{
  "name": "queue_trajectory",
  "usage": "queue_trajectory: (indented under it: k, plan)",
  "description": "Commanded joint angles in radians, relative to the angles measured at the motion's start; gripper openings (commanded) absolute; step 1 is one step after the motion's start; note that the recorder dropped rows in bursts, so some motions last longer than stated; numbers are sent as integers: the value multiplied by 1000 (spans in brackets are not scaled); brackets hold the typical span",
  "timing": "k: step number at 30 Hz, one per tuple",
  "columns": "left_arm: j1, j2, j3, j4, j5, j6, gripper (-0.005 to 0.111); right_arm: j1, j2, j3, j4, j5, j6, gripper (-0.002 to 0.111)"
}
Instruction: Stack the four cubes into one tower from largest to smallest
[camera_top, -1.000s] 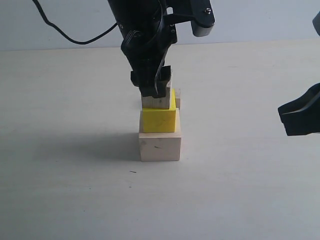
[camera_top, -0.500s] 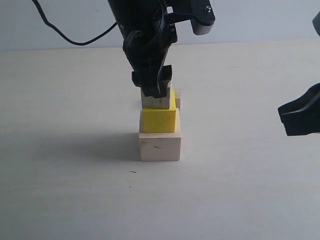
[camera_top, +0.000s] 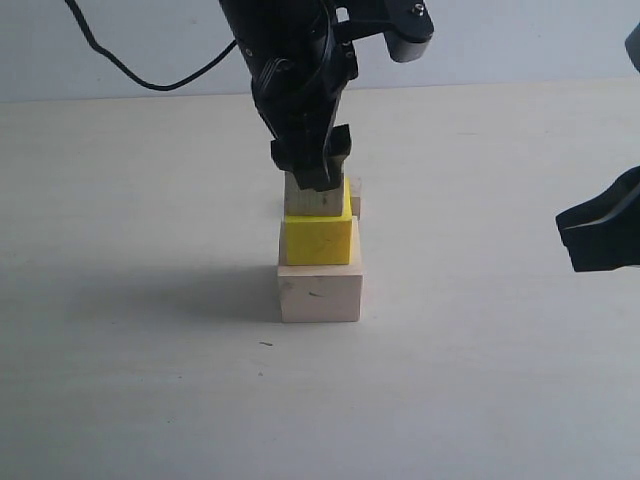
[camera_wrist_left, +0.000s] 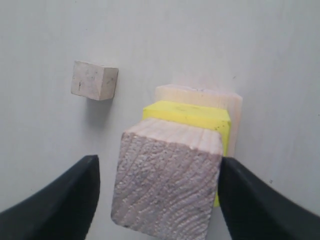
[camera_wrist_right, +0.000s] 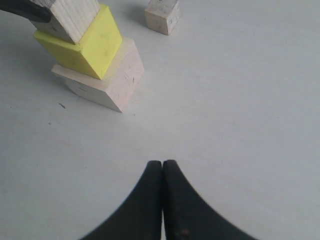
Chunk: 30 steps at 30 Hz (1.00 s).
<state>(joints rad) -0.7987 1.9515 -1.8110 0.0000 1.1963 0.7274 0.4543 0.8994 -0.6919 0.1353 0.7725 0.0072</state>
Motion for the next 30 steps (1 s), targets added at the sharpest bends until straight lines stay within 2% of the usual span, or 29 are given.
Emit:
queue_trajectory:
  k: [1, 12, 20, 21, 23, 24, 26, 27, 30]
  plan:
    - [0, -2, 3, -14, -15, -10, 66, -1, -4, 3, 0, 1, -7, 0]
    - [0, -10, 3, -14, -13, -14, 66, -1, -4, 3, 0, 1, -7, 0]
    - [0, -121, 3, -9, 8, -72, 64, -1, -4, 3, 0, 1, -7, 0]
    - [0, -144, 1, 7, 13, -92, 59, -1, -4, 3, 0, 1, -7, 0]
    - [0, -184, 1, 42, 25, -104, 40, -1, -4, 3, 0, 1, -7, 0]
    - [0, -199, 1, 69, 25, -108, 26, -1, -4, 3, 0, 1, -7, 0]
    - [0, -228, 1, 98, 25, -124, 6, -1, -4, 3, 0, 2, -7, 0]
    - [2, -248, 1, 114, 25, -137, 1, -1, -4, 3, 0, 2, -7, 0]
    - [27, -288, 1, 127, 25, -208, 0, -1, -4, 3, 0, 2, -7, 0]
